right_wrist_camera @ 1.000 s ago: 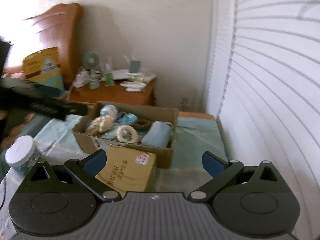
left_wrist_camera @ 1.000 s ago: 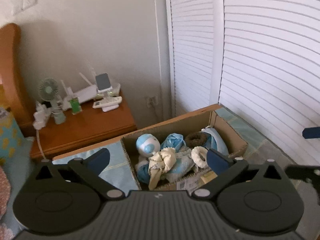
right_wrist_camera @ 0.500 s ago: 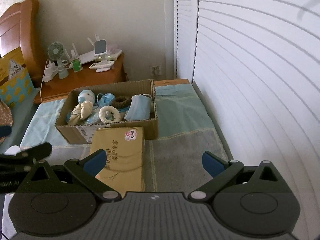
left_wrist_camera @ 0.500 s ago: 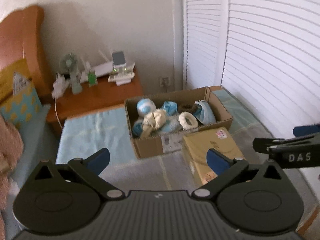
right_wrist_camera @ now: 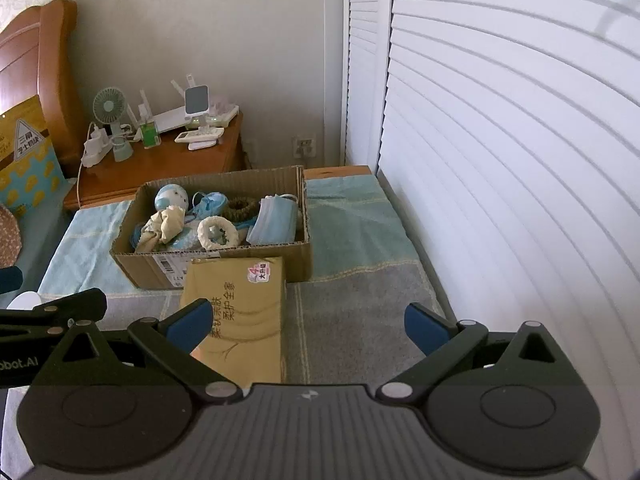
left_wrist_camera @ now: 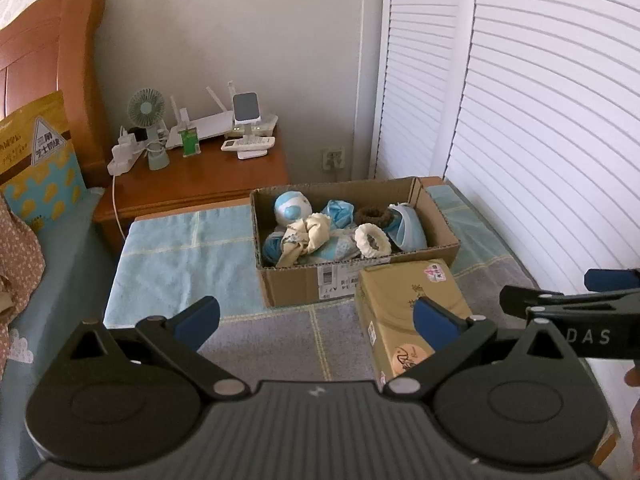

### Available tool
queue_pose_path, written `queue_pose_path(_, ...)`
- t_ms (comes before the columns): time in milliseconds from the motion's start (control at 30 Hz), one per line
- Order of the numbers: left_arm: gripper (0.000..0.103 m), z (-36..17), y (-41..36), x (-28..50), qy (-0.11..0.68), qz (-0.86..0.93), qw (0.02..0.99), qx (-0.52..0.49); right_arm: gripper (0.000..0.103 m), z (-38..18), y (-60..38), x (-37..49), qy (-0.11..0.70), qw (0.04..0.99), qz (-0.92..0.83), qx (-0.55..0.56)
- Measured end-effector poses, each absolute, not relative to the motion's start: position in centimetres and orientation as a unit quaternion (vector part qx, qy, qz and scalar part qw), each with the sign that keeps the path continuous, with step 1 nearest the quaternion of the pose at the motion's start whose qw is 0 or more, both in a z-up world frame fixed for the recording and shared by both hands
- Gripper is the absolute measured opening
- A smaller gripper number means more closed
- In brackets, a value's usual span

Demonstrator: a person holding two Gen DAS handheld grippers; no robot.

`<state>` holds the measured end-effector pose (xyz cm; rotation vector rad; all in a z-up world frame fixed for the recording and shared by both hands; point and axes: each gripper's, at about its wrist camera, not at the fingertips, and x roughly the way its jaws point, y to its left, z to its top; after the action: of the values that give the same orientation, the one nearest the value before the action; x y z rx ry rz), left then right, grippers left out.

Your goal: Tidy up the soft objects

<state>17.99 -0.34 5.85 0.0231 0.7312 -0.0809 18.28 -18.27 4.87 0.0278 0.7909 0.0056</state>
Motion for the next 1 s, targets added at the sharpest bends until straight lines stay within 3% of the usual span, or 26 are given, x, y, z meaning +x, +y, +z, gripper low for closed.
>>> queue_pose_path(1000, 0.102, 5.82, -0.49, 17.95, 0.362, -0.037, 0.931, 0.002, 0.103, 5.24, -18.22, 17.88, 0.379, 0.925, 0.002, 0.005)
